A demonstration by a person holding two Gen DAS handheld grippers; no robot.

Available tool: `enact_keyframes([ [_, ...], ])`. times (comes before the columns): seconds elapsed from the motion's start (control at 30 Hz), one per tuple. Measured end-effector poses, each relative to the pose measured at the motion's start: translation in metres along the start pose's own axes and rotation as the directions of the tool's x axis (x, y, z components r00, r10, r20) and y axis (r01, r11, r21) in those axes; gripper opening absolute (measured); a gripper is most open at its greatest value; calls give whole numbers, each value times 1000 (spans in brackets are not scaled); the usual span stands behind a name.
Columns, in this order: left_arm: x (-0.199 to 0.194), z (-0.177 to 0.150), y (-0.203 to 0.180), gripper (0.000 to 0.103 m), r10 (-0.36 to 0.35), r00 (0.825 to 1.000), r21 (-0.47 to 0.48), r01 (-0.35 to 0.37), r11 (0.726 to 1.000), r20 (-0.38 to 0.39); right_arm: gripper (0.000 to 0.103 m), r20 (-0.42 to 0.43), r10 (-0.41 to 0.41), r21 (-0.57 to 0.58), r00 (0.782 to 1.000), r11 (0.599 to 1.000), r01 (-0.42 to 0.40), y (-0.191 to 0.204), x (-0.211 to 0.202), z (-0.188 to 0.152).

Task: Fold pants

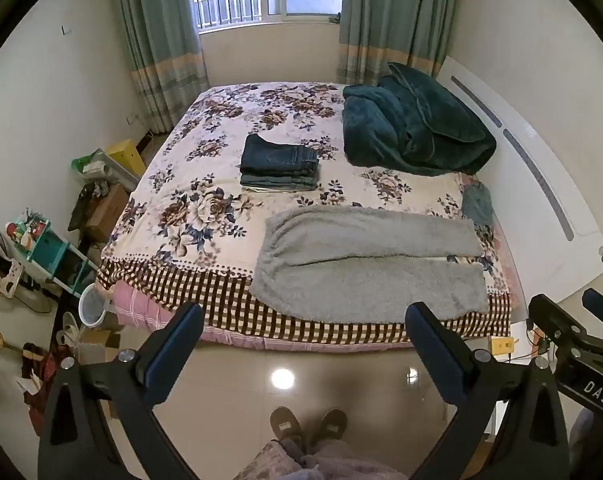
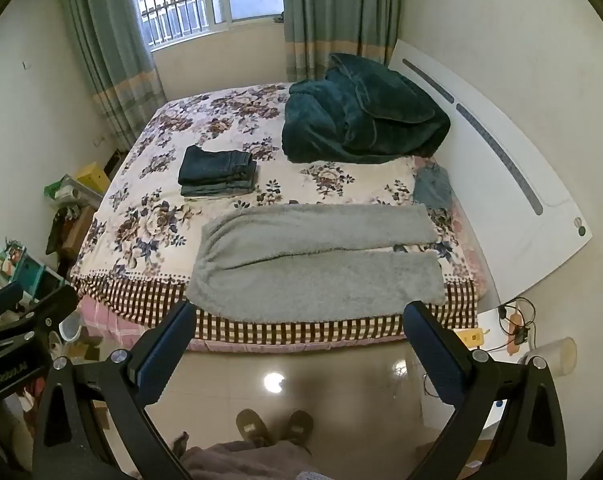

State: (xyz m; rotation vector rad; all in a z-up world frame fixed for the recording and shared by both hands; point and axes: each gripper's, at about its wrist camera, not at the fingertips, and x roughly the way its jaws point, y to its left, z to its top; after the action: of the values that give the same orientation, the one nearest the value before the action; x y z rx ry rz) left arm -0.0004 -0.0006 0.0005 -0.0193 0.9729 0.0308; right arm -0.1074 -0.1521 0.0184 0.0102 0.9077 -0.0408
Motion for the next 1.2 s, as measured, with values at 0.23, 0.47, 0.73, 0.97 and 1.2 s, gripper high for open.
enact_keyframes([
  [0.23,1,0,1,103,-8,1000,-6,8,1000,-2,103,-12,-12,-19,1000,1000,12,13,-1,4],
  [0.47,3,4,3,103,-15,1000,-3,15,1000,-3,103,-10,-4,-21,1000,1000,4,13,2,10],
  [0.73,-4,12,2,103,-12,1000,-10,12,1000,-3,103,-19,12,-28,1000,1000,-13,8,0,9],
  [0.97,-7,12,-1,103,-5,1000,-9,5,1000,-4,103,-17,15,-25,1000,1000,-16,8,1,8],
  [1.2,-10,10,-7,103,-4,1000,-5,4,1000,0,103,-15,16,-22,1000,1000,-17,5,0,8],
])
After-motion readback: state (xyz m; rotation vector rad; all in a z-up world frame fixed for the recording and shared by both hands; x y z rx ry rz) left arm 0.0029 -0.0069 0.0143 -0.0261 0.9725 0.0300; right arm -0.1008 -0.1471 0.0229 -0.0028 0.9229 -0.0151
